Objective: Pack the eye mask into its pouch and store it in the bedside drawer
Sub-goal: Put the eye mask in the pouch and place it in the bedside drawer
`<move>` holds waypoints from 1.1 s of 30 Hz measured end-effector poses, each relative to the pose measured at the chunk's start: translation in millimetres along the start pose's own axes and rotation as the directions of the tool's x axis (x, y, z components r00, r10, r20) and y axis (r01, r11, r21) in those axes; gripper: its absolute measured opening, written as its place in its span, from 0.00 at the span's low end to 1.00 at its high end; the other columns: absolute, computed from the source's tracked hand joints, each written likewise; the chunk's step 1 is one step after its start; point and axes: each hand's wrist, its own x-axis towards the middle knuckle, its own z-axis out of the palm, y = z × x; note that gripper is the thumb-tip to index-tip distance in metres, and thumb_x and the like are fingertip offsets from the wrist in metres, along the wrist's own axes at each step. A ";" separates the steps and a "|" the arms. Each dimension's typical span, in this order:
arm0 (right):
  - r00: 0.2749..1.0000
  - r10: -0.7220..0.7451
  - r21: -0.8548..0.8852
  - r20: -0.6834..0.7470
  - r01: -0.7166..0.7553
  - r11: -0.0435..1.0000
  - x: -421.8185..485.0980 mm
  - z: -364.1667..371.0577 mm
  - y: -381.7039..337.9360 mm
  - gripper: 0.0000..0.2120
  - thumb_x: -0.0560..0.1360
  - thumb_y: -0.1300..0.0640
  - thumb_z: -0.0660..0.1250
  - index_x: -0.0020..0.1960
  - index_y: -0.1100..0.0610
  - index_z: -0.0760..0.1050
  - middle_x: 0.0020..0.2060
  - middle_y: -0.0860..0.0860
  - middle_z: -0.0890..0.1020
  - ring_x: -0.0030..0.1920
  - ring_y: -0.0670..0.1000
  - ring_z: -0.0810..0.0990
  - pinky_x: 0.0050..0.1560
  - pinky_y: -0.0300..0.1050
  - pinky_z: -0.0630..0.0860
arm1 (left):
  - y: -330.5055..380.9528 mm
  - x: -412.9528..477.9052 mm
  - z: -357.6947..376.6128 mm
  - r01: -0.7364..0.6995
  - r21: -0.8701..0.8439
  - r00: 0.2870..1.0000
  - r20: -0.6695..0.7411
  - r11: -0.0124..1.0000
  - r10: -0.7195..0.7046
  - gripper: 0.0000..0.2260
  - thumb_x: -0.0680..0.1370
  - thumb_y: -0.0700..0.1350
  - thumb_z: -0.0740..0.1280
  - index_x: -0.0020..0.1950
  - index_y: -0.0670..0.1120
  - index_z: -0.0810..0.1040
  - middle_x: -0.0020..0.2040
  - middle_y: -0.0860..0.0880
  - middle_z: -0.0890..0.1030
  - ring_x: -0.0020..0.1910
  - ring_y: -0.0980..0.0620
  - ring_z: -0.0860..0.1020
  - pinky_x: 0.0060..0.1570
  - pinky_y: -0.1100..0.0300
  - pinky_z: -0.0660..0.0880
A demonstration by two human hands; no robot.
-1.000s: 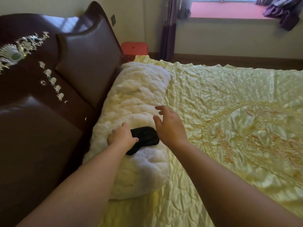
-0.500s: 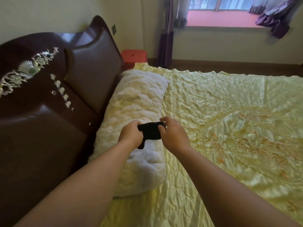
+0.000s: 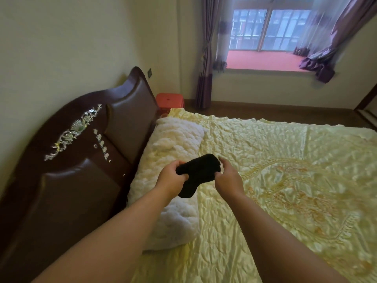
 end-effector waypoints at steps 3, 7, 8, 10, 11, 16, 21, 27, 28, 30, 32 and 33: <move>1.000 -0.004 0.039 0.022 0.003 0.999 -10.1 -22.0 -20.5 0.35 0.74 0.68 0.59 0.78 0.48 0.60 0.76 0.55 0.67 0.59 0.55 0.79 0.43 0.48 0.80 | 23.8 -20.9 -14.2 -0.049 0.034 0.997 0.069 0.998 0.047 0.10 0.78 0.36 0.68 0.53 0.51 0.79 0.52 0.47 0.83 0.54 0.48 0.81 0.53 0.52 0.79; 0.997 0.049 0.077 0.058 -0.053 0.996 -25.7 -38.3 -39.6 0.32 0.75 0.66 0.62 0.77 0.51 0.62 0.58 0.54 0.78 0.42 0.52 0.81 0.37 0.48 0.78 | 46.6 -44.1 -26.1 -0.075 0.085 0.992 0.108 0.994 0.066 0.10 0.78 0.37 0.68 0.54 0.50 0.81 0.52 0.47 0.84 0.54 0.48 0.82 0.55 0.51 0.80; 0.997 0.058 0.060 0.056 -0.062 0.996 -29.6 -41.7 -42.5 0.30 0.75 0.64 0.63 0.75 0.52 0.63 0.57 0.54 0.78 0.42 0.52 0.81 0.38 0.48 0.78 | 50.8 -48.6 -28.3 -0.073 0.094 0.993 0.102 0.993 0.063 0.10 0.78 0.37 0.68 0.55 0.50 0.81 0.53 0.47 0.84 0.55 0.48 0.82 0.56 0.49 0.80; 0.997 0.064 0.022 0.031 -0.065 0.998 -37.2 -48.4 -48.3 0.23 0.75 0.62 0.65 0.70 0.55 0.70 0.56 0.55 0.80 0.45 0.54 0.82 0.41 0.49 0.80 | 57.7 -56.8 -31.5 -0.062 0.107 0.995 0.087 0.992 0.053 0.11 0.78 0.37 0.67 0.57 0.49 0.81 0.54 0.47 0.84 0.55 0.48 0.82 0.58 0.46 0.79; 0.998 0.054 0.004 0.023 -0.054 0.999 -40.9 -51.4 -51.8 0.18 0.75 0.61 0.66 0.65 0.56 0.75 0.53 0.56 0.81 0.46 0.55 0.82 0.42 0.50 0.80 | 60.9 -60.3 -32.2 -0.054 0.119 0.996 0.071 0.991 0.045 0.11 0.78 0.36 0.67 0.58 0.49 0.80 0.54 0.46 0.84 0.56 0.47 0.82 0.59 0.45 0.79; 0.999 -0.029 -0.017 0.013 0.030 0.999 -64.4 -55.4 -70.5 0.06 0.75 0.59 0.66 0.48 0.57 0.82 0.39 0.56 0.83 0.40 0.57 0.83 0.41 0.54 0.80 | 78.8 -73.7 -26.0 0.022 0.214 0.997 -0.078 0.977 -0.006 0.12 0.80 0.38 0.64 0.61 0.48 0.79 0.55 0.46 0.82 0.54 0.44 0.80 0.57 0.45 0.79; 0.992 -0.104 0.060 -0.078 0.109 0.992 -91.3 -54.1 -79.0 0.03 0.76 0.57 0.66 0.48 0.53 0.78 0.39 0.49 0.81 0.41 0.51 0.80 0.38 0.45 0.75 | 99.4 -85.5 -18.9 0.068 0.137 0.981 -0.190 0.988 -0.041 0.12 0.82 0.41 0.60 0.63 0.47 0.78 0.55 0.44 0.82 0.54 0.43 0.80 0.56 0.46 0.79; 0.974 -0.174 0.061 -0.146 0.185 0.981 -110.0 -51.0 -91.9 0.08 0.79 0.57 0.64 0.46 0.54 0.81 0.36 0.48 0.82 0.36 0.48 0.79 0.33 0.40 0.67 | 120.7 -97.5 -0.7 0.103 -0.005 0.972 -0.213 0.995 -0.102 0.15 0.84 0.44 0.56 0.67 0.45 0.75 0.58 0.44 0.80 0.55 0.44 0.79 0.56 0.46 0.78; 0.971 -0.176 0.051 -0.162 0.186 0.981 -111.2 -50.8 -94.2 0.09 0.79 0.57 0.63 0.44 0.55 0.81 0.34 0.49 0.81 0.34 0.49 0.78 0.32 0.40 0.67 | 123.3 -99.5 2.7 0.111 -0.027 0.970 -0.212 0.993 -0.114 0.15 0.84 0.44 0.56 0.68 0.45 0.75 0.59 0.44 0.80 0.56 0.44 0.79 0.57 0.45 0.78; 0.966 -0.178 0.039 -0.187 0.188 0.981 -113.2 -51.4 -98.5 0.10 0.79 0.57 0.63 0.43 0.55 0.82 0.33 0.50 0.81 0.33 0.49 0.78 0.31 0.42 0.69 | 126.6 -103.2 9.4 0.107 -0.063 0.971 -0.209 0.992 -0.118 0.15 0.84 0.44 0.56 0.67 0.46 0.75 0.57 0.45 0.80 0.55 0.45 0.79 0.58 0.46 0.79; 0.963 -0.180 0.058 -0.202 0.195 0.979 -114.6 -53.2 -102.0 0.10 0.79 0.56 0.64 0.44 0.54 0.83 0.34 0.51 0.83 0.34 0.50 0.81 0.34 0.45 0.75 | 129.4 -107.4 15.3 0.088 -0.095 0.974 -0.202 0.992 -0.106 0.15 0.83 0.43 0.55 0.67 0.46 0.76 0.56 0.45 0.81 0.54 0.45 0.80 0.58 0.45 0.79; 0.961 -0.183 0.072 -0.207 0.201 0.977 -115.4 -54.2 -103.5 0.10 0.79 0.56 0.64 0.44 0.53 0.83 0.34 0.50 0.84 0.35 0.49 0.81 0.35 0.46 0.77 | 130.8 -109.2 17.4 0.076 -0.104 0.974 -0.204 0.992 -0.096 0.15 0.83 0.43 0.55 0.66 0.46 0.76 0.56 0.45 0.81 0.54 0.45 0.80 0.57 0.44 0.79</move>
